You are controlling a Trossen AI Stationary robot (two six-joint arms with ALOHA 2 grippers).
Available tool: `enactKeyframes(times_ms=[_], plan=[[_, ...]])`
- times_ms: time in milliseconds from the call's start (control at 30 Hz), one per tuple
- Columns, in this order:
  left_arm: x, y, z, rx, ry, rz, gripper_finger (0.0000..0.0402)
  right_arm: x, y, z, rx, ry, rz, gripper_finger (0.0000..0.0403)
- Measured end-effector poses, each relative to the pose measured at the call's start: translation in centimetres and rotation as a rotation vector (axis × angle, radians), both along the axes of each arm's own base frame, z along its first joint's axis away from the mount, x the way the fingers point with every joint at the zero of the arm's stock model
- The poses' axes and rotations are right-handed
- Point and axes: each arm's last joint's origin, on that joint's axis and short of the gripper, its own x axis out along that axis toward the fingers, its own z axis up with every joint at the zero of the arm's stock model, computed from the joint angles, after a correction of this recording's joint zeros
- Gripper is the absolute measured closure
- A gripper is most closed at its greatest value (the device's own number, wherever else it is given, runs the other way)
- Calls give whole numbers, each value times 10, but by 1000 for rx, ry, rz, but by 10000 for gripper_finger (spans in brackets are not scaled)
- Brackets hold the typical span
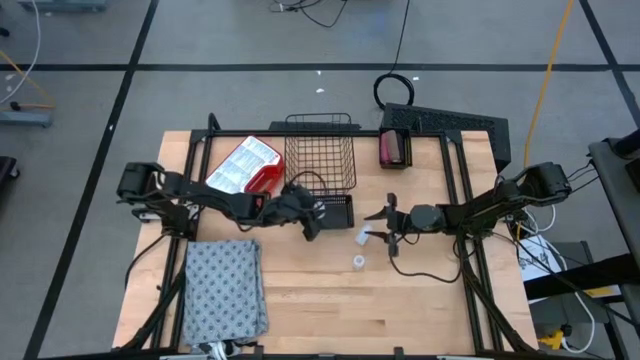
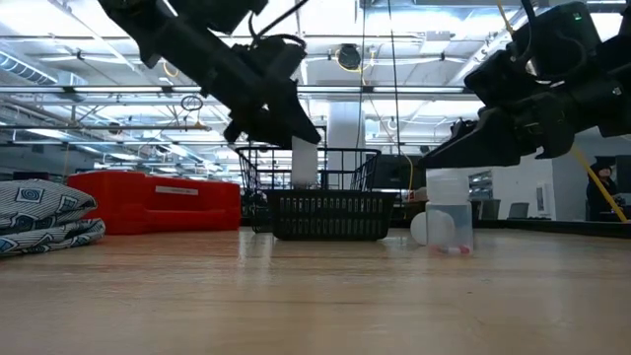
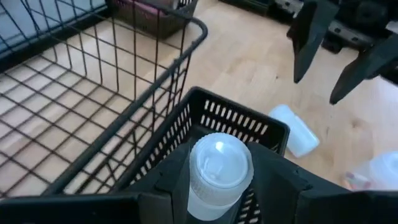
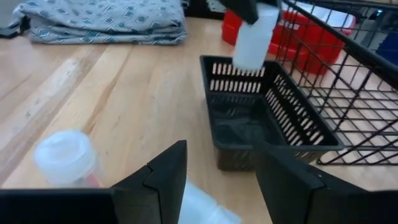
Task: Pick & place medical supplies in basket/bin
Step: Put the bottom right white pill bottle into the bottom black bin
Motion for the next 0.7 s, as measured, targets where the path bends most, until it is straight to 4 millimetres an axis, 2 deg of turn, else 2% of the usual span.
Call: enactKeyframes(times_ms=[167,500,700], plan=[[3,-5,-7,8,18,-7,261,0,0,0,1,-5,1,232],[12,-6,-40,58,85,13,261,0,0,0,1,4,1,232],[16,-3,-45,44,70,22,261,0,0,0,2,4,4,232]])
